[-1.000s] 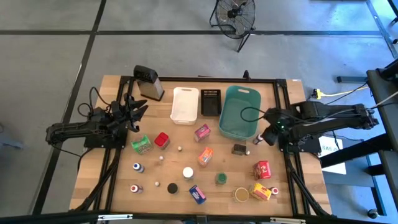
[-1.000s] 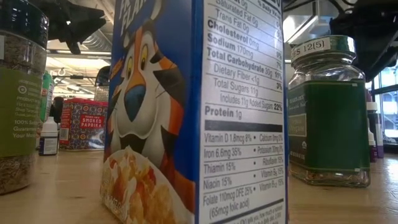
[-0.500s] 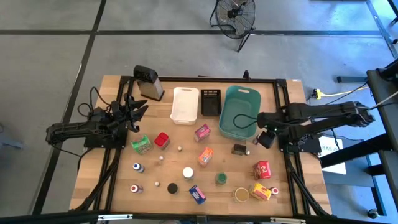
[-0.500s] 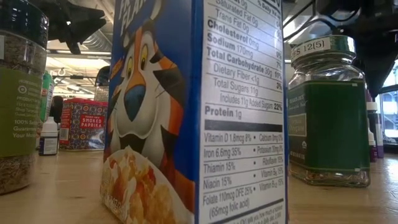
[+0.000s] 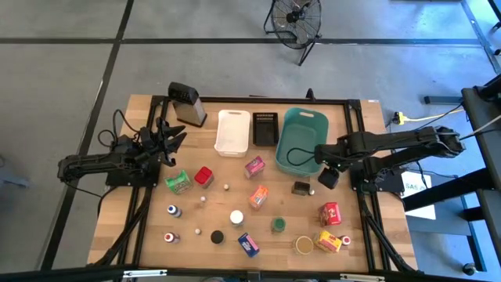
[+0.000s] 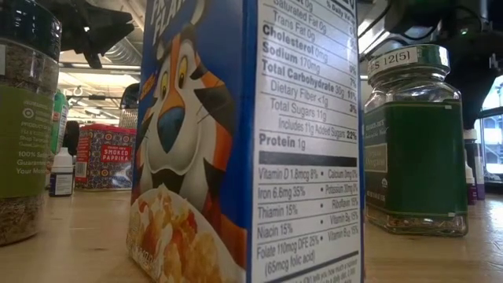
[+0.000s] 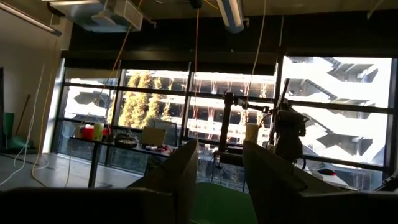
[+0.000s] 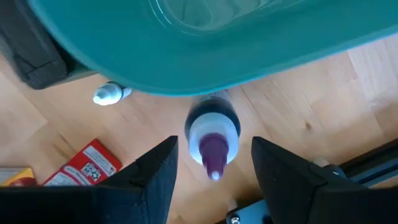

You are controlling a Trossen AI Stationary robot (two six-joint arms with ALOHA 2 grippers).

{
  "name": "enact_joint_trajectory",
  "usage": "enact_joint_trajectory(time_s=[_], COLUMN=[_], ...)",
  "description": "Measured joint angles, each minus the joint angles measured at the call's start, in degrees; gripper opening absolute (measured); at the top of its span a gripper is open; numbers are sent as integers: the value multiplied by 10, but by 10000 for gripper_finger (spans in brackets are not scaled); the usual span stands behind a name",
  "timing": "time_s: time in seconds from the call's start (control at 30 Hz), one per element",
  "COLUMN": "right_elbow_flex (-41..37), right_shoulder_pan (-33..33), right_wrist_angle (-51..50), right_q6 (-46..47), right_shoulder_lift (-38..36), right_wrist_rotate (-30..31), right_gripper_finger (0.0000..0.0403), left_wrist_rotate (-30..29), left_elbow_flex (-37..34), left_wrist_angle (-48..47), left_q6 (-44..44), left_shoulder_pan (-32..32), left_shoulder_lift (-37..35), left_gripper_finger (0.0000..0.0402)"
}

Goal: Pick & Place Kitchen Items
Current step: Put the large purple food coloring bottle into the black bin

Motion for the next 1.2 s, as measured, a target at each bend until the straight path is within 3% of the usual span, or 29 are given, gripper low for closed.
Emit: enact_joint_trajectory(time_s=[0.57,0.93,1.2], right_elbow_flex=[0,-16,-26], right_shoulder_pan=[-1,-1,-1], right_wrist_angle=[14,18,36], right_q6=[-24,-24,-30], right_shoulder_lift=[31,31,29], right_wrist_rotate=[-1,7,13], right_gripper_finger=[206,159,154], left_wrist_rotate=[31,35,34], left_elbow_flex=[0,0,0], left_wrist_angle=[0,0,0], left_q6=[-17,-16,-16], left_shoulder_pan=[0,0,0], left_shoulder_lift=[0,0,0], left_gripper_finger=[125,125,125])
